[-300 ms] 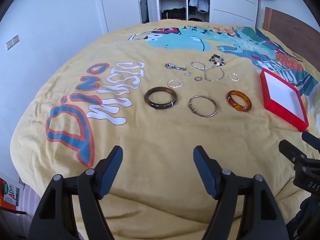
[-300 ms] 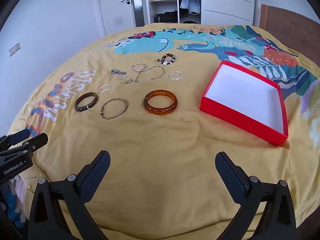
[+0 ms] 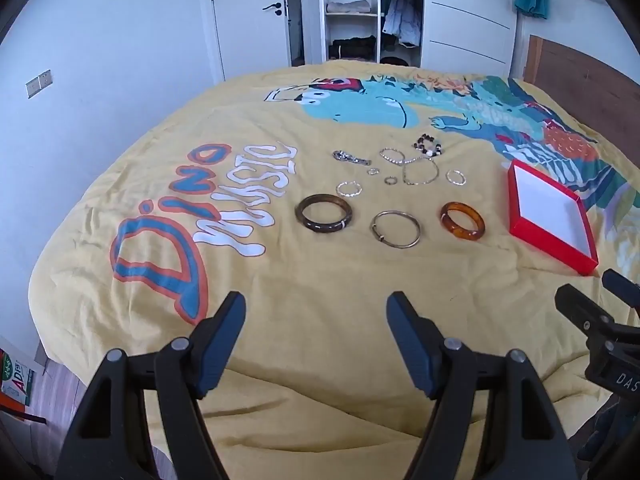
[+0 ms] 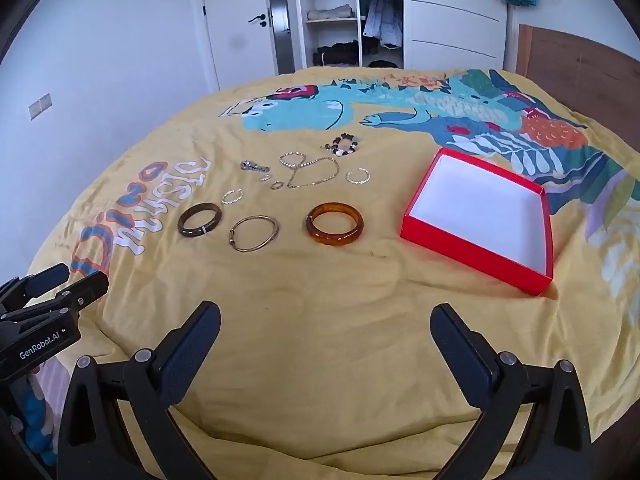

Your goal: Organize jewelry

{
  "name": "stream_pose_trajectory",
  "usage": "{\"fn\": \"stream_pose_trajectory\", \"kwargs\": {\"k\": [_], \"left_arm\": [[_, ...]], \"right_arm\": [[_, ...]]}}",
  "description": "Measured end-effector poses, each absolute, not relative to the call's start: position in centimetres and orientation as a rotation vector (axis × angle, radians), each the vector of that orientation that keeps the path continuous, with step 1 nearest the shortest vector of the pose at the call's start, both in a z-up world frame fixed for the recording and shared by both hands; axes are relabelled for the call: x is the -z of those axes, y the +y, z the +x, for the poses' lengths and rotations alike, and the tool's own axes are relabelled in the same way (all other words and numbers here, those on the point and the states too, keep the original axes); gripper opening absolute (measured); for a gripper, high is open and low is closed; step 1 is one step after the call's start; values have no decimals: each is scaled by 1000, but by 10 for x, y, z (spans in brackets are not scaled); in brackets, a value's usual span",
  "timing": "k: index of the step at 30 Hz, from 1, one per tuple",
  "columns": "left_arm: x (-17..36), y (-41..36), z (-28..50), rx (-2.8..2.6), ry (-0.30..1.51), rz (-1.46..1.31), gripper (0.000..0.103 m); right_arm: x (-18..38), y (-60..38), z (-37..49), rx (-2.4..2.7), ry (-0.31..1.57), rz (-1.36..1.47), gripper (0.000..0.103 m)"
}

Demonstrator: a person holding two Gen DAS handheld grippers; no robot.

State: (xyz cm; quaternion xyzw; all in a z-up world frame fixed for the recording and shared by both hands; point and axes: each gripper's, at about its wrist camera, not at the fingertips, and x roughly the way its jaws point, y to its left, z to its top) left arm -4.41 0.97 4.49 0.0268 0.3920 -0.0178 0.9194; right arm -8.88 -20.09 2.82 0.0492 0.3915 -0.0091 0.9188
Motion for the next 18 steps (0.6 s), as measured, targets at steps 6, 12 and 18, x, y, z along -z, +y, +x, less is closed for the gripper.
{"fn": "stream_pose_trajectory", "kwargs": {"k": [6,12,18], "left_arm": [[-59,12,-57,25,778,47,71],[-62,6,-62,22,768,52,71],[-63,5,-64,18,765,48,71]], "right_arm": [[-43,-202,-98,-14,803,95,103],[-54,-201,-106,-7,783,100,103],[-59,-202,-109,-13,776,92,103]]}}
